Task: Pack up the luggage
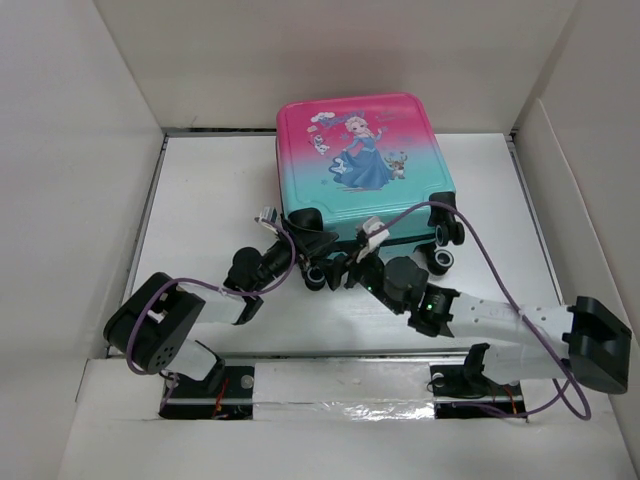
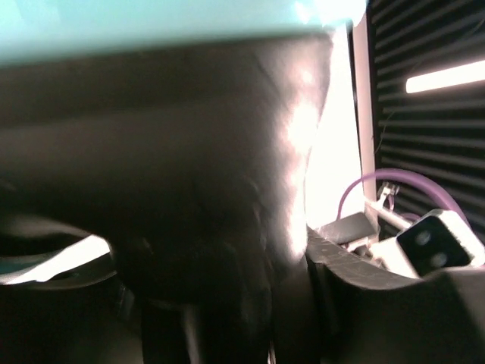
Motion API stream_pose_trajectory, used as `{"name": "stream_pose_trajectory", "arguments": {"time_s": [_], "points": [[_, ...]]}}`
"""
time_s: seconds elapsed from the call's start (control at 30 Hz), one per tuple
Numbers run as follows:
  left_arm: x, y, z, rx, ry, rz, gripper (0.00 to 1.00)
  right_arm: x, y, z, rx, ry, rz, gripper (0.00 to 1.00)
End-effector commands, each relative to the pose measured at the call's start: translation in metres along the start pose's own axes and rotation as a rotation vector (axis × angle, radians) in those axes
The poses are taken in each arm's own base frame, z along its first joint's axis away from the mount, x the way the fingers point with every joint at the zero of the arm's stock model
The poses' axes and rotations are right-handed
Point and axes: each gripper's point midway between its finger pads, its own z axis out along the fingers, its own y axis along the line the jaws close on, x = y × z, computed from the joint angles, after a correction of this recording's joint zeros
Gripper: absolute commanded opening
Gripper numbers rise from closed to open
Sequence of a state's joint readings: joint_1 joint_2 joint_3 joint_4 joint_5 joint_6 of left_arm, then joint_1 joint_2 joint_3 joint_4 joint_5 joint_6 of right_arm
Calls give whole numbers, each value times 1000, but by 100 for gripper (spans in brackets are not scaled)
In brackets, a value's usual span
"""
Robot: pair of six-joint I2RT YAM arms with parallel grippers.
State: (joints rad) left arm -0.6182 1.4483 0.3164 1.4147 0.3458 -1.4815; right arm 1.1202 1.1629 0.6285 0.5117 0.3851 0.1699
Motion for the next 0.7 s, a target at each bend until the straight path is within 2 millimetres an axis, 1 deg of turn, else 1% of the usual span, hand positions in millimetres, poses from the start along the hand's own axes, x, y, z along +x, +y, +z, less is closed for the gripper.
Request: {"name": "stream_pose_trajectory", "arguments": {"time_s": [0.0, 0.07, 0.1, 0.17, 0.2, 0.23, 0.3, 0.33, 0.4, 0.43, 0.47, 0.53, 0.57, 0.6, 0.63, 0.67], "points": [[27, -106, -41, 496, 99, 185, 54, -6, 0, 18, 5, -2, -109, 72], [29, -106, -40, 494, 114, 184, 58, -12, 1, 25, 8, -24, -109, 74], [30, -106, -41, 492, 121, 180, 62, -8, 0, 29, 15, -18, -116, 74], [32, -105, -42, 482, 133, 176, 65, -14, 1, 33, 21, -41, -110, 75], [32, -104, -43, 480, 131, 181, 68, -9, 0, 36, 30, -35, -111, 75], [33, -103, -43, 473, 133, 185, 70, -12, -3, 38, 39, -46, -107, 75], [31, -101, -44, 447, 125, 194, 73, -11, -1, 42, 33, -52, -97, 79], [31, -99, -44, 438, 121, 208, 73, -6, -4, 47, 42, -47, -95, 80], [31, -100, -44, 426, 118, 221, 74, 0, -5, 51, 47, -47, -80, 81], [28, -99, -44, 421, 108, 233, 74, 3, -6, 52, 54, -54, -67, 81], [28, -101, -45, 420, 105, 238, 74, -3, -5, 53, 52, -107, -38, 81], [28, -103, -45, 421, 106, 242, 74, -10, -7, 51, 59, -186, 25, 80], [25, -102, -46, 417, 97, 246, 74, -7, -12, 53, 70, -196, 46, 80], [25, -103, -46, 419, 100, 248, 74, -9, -15, 55, 74, -213, 58, 80], [25, -103, -47, 418, 98, 247, 74, -14, -12, 57, 61, -232, 73, 77], [23, -103, -47, 418, 93, 251, 73, -14, -15, 60, 67, -238, 80, 74]]}}
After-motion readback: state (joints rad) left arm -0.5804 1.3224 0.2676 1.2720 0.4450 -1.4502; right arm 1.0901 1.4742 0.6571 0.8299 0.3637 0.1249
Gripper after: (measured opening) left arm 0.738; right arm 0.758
